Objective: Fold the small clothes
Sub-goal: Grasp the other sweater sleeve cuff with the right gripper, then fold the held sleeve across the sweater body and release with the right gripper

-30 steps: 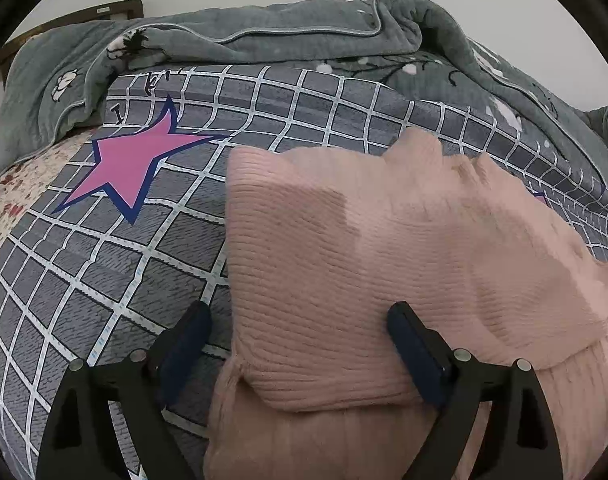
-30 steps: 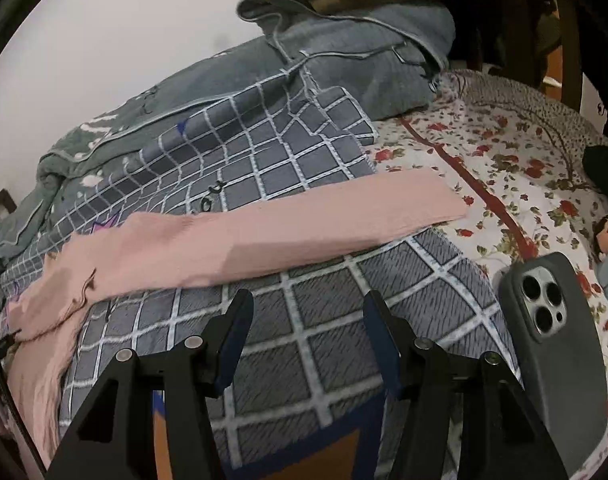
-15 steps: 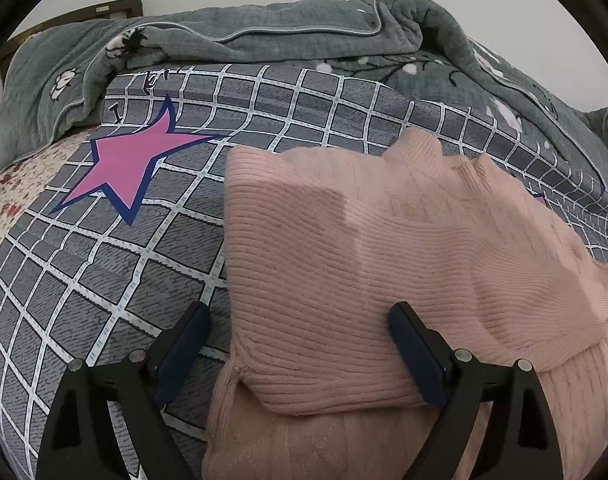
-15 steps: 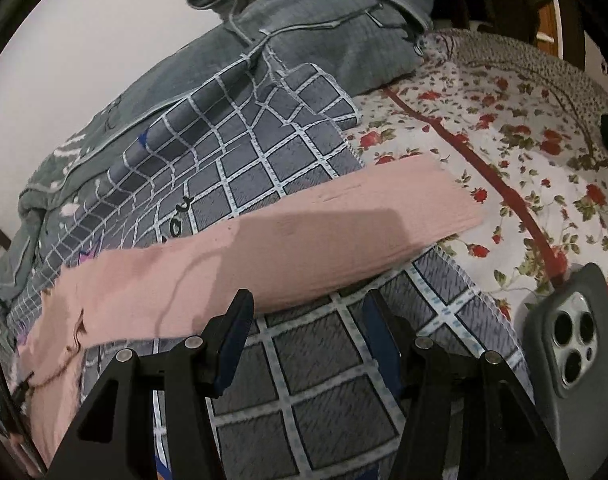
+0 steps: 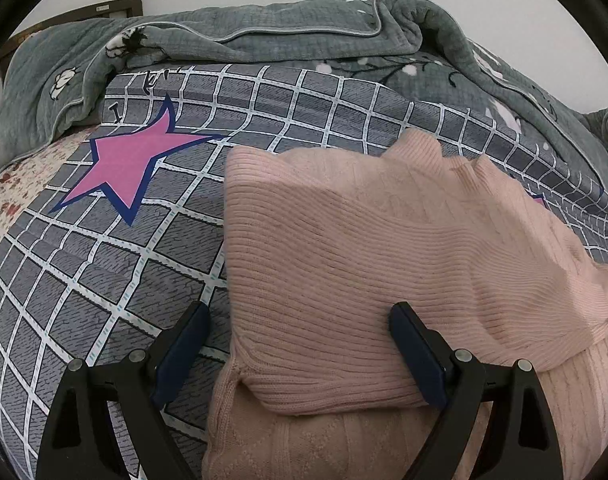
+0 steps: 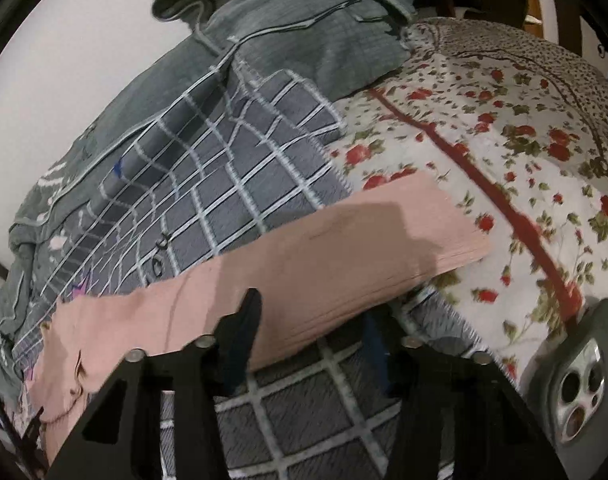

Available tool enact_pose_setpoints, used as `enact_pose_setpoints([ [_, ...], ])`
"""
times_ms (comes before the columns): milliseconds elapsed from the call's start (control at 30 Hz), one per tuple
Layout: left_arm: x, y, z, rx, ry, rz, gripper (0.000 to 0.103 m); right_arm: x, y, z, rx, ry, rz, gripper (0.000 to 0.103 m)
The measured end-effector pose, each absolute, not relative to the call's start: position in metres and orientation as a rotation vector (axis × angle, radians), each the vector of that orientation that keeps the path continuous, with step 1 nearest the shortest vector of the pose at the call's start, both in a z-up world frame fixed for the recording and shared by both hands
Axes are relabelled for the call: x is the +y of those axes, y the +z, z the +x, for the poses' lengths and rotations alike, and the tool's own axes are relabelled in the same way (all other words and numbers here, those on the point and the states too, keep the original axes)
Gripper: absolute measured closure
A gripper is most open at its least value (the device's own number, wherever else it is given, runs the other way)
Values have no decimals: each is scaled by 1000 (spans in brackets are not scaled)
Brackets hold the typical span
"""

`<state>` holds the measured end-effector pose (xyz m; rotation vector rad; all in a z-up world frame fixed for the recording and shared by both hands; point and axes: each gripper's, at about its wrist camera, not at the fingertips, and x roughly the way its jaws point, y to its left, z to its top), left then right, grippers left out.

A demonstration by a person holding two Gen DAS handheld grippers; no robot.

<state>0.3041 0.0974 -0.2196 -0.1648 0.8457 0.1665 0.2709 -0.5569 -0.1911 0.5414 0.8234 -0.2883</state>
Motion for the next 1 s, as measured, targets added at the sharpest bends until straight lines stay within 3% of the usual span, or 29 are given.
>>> enact_pose_setpoints([
  [33,97,-220,304,846,166,-166,12,-559,-189,272,816,-309,530,76],
  [67,96,-220,305,846,166,-166,12,-560,-188,273,812,-314,521,93],
  [100,97,-220,304,846,167,-164,12,-559,-185,274,806,-298,506,96],
  [367,102,-214,299,816,98,-230,12,-509,-114,265,656,-326,297,97],
  [667,127,-195,270,746,40,-294,12,-370,-29,273,504,-183,79,97],
  [867,173,-188,247,712,106,-336,10,-250,-11,281,485,10,36,97],
  [1000,207,-185,228,676,193,-401,10,-163,-29,280,520,179,61,97],
])
